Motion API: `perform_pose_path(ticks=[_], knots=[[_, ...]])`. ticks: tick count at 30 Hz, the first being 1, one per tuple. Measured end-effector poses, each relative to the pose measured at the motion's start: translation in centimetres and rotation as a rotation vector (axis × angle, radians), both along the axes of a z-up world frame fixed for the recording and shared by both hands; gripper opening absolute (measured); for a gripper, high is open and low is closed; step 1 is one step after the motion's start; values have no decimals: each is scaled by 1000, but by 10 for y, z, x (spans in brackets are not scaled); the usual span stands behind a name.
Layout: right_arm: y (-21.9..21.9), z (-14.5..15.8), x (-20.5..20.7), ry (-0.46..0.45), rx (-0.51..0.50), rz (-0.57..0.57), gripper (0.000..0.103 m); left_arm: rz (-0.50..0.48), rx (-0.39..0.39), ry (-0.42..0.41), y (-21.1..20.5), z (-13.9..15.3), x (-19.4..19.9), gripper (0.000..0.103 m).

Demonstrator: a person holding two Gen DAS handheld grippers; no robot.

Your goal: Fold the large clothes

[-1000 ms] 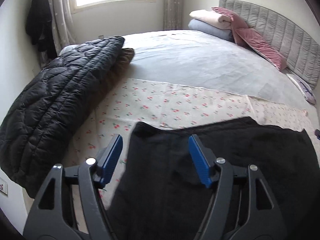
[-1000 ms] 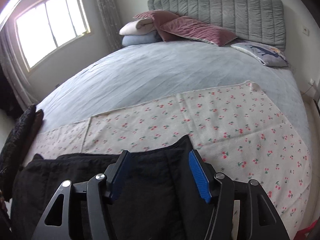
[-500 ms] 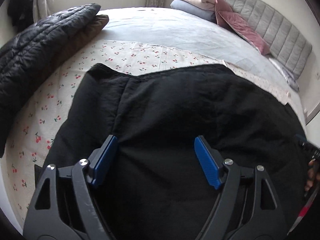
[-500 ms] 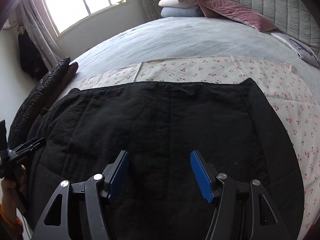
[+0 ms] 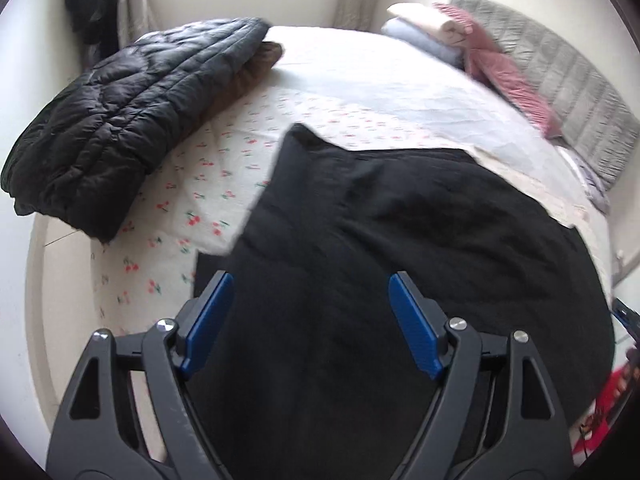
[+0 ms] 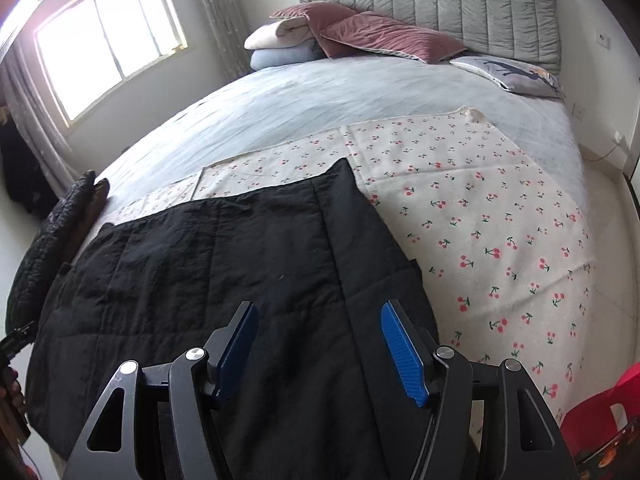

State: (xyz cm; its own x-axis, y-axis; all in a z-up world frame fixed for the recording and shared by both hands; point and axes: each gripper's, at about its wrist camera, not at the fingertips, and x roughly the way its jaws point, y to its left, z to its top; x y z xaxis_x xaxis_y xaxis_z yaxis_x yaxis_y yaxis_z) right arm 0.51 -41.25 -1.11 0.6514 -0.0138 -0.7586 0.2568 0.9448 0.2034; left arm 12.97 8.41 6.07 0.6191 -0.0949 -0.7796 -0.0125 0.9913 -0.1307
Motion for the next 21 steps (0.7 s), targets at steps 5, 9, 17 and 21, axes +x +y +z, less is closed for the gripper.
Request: perform_pose_path(ticks=[5,9,17,21], knots=[[11,-19,-20,49,36,54,68,-74,100,26,-22,-21,-40,87],[-3,-37,-44,41,65,19,68,-62,219,-15,-23,-41,-62,87],[42,4,-79,49,-79,25,71,-55,124,8,-72,4,-106,87],[81,16,-98,11,-118,69,78,-94,84,6,-108,12,-134,97]])
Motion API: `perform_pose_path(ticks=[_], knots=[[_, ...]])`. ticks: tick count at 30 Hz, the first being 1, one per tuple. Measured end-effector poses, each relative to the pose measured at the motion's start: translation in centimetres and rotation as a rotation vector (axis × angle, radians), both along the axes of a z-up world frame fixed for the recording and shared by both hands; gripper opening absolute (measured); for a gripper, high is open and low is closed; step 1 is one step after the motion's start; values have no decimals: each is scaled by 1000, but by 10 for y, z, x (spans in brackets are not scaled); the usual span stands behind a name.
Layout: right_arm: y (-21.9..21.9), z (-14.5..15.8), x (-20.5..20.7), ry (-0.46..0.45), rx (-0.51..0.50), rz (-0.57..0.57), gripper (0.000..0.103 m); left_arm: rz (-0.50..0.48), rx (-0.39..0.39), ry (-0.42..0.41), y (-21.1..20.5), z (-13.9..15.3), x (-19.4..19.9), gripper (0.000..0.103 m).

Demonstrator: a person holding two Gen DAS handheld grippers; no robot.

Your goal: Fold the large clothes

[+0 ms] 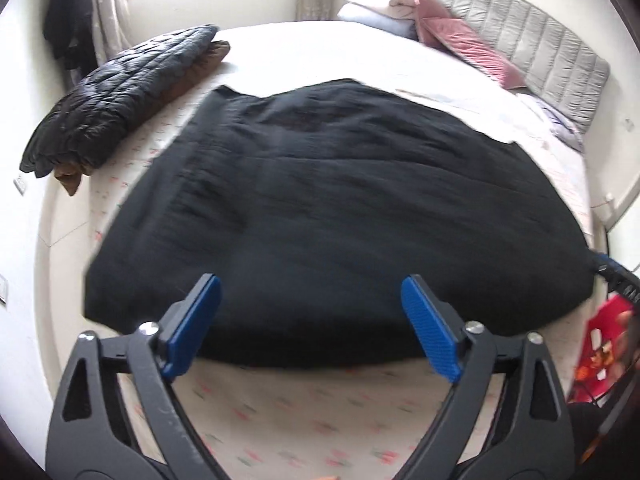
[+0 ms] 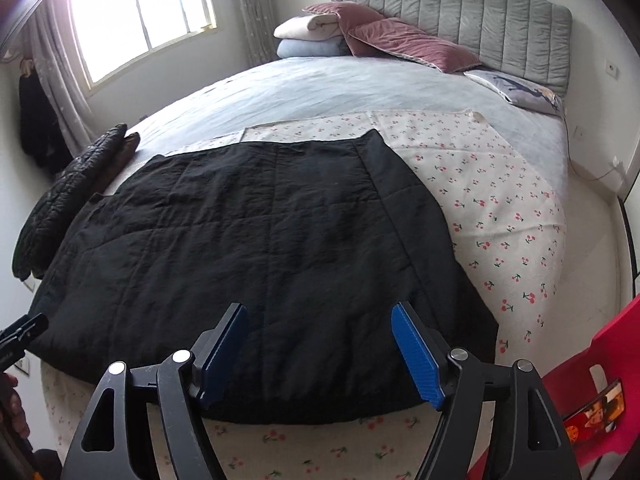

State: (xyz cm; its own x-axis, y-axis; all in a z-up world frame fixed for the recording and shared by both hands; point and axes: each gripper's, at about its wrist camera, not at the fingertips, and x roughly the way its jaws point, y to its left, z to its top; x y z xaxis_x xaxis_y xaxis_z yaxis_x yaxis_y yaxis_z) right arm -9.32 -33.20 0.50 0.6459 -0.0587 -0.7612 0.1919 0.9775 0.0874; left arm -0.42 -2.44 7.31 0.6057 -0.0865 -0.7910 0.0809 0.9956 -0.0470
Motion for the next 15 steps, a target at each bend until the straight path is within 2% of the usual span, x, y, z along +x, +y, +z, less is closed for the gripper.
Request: perform_pose_path(ticks=[3,5,8,11,15], knots=[[30,-6,-20,-19,-47,40,80,-35,51,-42,-21,-6,-21,100],[44,-17,-27,29,-36,56,80,-42,71,-21,-30,-14,-34,100],[59,-26,-25,85,-13,82,80,-49,50,45,-33,-25,-38,100],[71,-29,-24,88,-74,70,80,-40,45,77,-36,-30,-40,100],[76,-33,-24,86,-62,73,80,-5,59,89,-33,-38,-40,100]])
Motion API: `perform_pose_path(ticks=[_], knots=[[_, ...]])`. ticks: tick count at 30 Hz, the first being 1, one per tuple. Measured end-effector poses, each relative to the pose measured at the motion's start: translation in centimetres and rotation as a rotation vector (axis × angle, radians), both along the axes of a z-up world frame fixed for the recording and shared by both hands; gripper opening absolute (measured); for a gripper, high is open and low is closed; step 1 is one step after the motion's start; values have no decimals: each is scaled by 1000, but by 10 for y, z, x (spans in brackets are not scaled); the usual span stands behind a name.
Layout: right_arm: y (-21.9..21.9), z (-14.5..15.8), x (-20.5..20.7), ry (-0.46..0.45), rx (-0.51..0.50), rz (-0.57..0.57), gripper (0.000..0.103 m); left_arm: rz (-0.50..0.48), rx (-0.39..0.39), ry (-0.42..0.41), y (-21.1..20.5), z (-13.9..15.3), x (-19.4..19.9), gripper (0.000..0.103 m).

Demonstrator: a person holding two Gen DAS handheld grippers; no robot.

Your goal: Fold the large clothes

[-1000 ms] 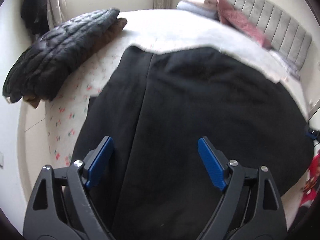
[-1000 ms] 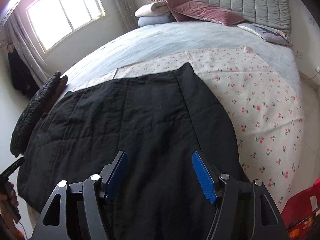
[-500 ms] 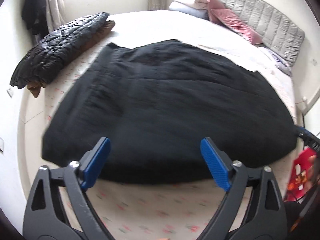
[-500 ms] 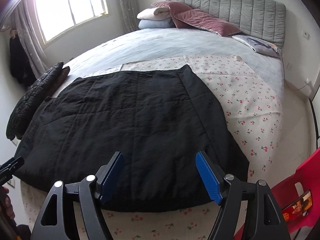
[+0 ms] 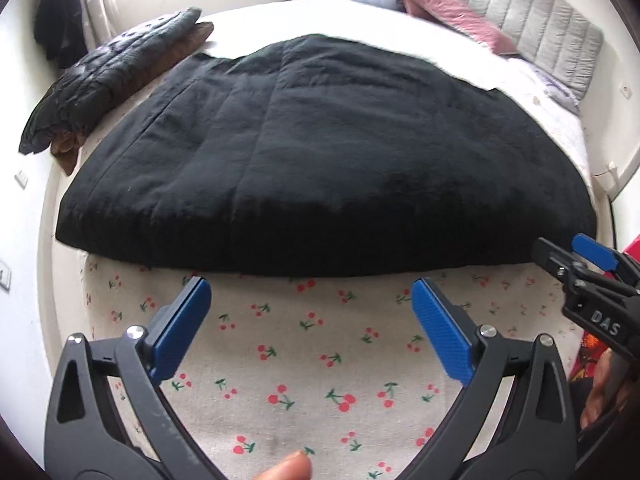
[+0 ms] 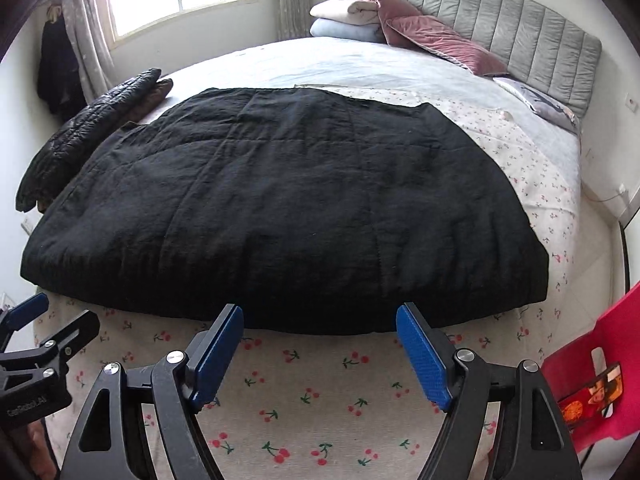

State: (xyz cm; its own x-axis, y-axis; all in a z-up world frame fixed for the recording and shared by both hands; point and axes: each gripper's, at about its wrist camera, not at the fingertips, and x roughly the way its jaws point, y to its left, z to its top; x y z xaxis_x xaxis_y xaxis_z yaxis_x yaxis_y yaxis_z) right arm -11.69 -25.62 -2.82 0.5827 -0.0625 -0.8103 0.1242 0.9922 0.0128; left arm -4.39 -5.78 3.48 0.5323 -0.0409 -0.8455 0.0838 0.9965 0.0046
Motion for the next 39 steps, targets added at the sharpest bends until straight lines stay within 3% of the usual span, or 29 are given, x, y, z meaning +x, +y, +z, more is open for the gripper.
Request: perform_pose_path(ticks=[2,11,39], knots=[[1,-4,0,-8,-4,-4,80,-4,-26,0,0,0,-1,100],[11,-12,5,2,-52,3,80,9,3,-11,3,-8,0,100],[15,-20,9,10,-45,25,80,-10,-2,3,4,-13,1,100]])
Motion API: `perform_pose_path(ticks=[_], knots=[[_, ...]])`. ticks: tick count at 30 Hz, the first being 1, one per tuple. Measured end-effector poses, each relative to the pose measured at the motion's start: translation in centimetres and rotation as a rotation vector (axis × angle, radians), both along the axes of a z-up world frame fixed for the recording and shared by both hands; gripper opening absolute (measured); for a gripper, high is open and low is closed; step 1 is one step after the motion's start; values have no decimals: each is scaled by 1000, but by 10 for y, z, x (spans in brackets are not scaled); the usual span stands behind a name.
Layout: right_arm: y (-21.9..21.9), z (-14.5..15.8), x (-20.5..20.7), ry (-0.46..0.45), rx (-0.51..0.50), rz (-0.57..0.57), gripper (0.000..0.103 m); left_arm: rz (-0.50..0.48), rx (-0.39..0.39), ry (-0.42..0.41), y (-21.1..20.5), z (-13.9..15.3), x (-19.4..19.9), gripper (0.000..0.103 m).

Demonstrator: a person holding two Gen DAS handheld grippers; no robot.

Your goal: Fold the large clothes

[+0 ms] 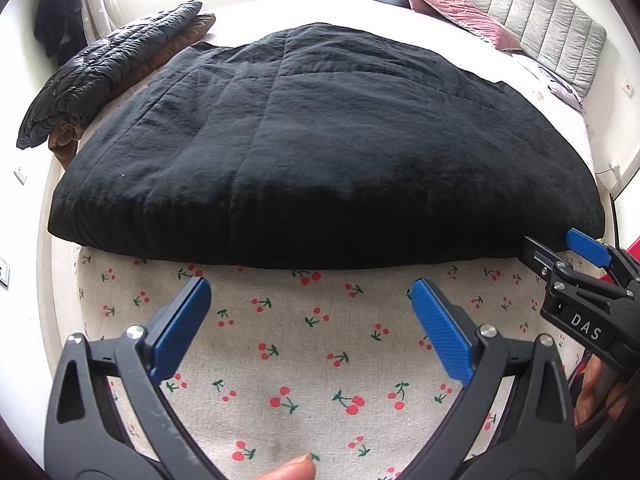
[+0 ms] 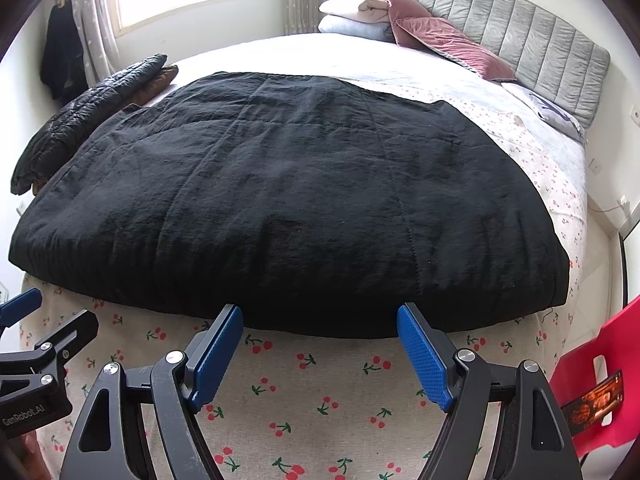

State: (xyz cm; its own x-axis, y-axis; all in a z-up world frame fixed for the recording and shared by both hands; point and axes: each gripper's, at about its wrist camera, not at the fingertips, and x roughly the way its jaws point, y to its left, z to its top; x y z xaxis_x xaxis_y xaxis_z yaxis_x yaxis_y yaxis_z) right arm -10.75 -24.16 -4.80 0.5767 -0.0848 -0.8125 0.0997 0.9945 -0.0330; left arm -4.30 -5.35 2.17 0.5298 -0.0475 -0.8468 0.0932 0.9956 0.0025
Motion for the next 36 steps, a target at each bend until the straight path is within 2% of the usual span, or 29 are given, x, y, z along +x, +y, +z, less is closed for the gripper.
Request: perform_pose_path(ticks=[9,36], knots=[[0,-2,1,-1,-12,-2,81,5,-18,10,4,-1,2,100],[-1,-2,2,-1,-7,0,81,1,-7,17,2,-3,1,100]])
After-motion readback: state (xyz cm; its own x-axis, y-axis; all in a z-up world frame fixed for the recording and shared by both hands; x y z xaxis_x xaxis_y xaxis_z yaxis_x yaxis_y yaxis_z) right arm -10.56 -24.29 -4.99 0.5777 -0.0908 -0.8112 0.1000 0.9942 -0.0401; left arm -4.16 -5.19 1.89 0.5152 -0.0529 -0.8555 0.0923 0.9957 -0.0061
